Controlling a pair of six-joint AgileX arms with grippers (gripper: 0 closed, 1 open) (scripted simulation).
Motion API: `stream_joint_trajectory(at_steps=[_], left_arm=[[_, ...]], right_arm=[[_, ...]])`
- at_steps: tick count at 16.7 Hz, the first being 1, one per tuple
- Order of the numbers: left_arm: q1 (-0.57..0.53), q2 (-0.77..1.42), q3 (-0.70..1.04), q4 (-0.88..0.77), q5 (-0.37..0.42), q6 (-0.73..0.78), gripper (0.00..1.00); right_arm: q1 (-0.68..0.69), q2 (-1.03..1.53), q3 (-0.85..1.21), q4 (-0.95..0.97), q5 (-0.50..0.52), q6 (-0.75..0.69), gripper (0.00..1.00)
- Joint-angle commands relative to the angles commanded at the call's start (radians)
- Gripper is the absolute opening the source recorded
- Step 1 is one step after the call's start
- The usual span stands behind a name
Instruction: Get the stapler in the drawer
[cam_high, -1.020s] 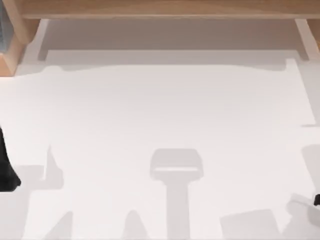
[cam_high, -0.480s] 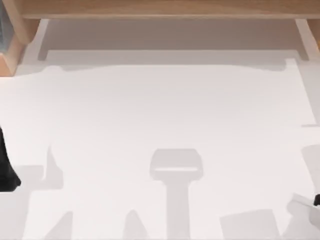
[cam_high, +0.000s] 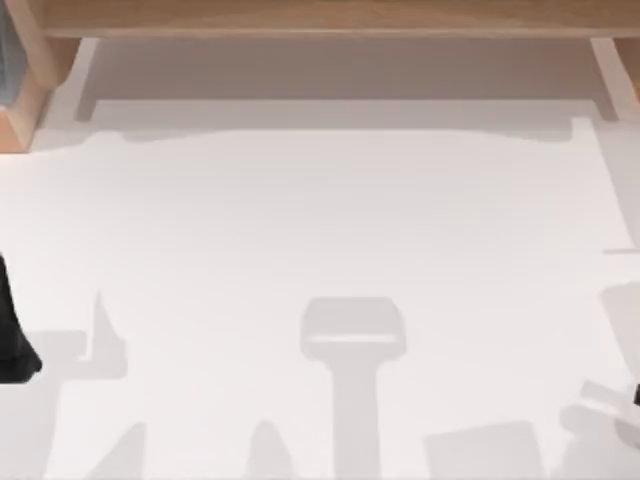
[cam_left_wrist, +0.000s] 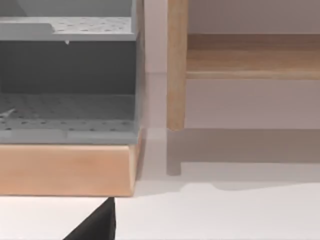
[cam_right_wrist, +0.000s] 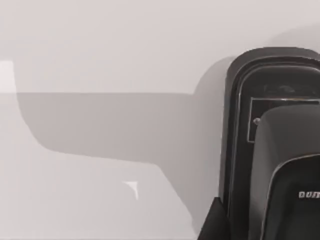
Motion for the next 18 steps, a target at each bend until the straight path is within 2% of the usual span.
stream_joint_trajectory(at_steps=[3, 11, 14, 18], left_arm=[[0.0, 0.0, 0.0, 0.0, 0.0, 0.0, 1.0], [0.0, 0.0, 0.0, 0.0, 0.0, 0.0, 1.0], [0.0, 0.0, 0.0, 0.0, 0.0, 0.0, 1.0], [0.0, 0.0, 0.0, 0.0, 0.0, 0.0, 1.0]], right_arm=[[-0.001, -0.035, 0.035, -0.064, 0.0, -0.002, 0.0], [-0.022, -0.023, 0.097, -0.068, -0.002, -0.037, 0.0], [-0.072, 0.039, 0.251, -0.092, -0.004, -0.119, 0.0], [-0.167, 0.203, 0.594, -0.161, -0.009, -0.273, 0.0]])
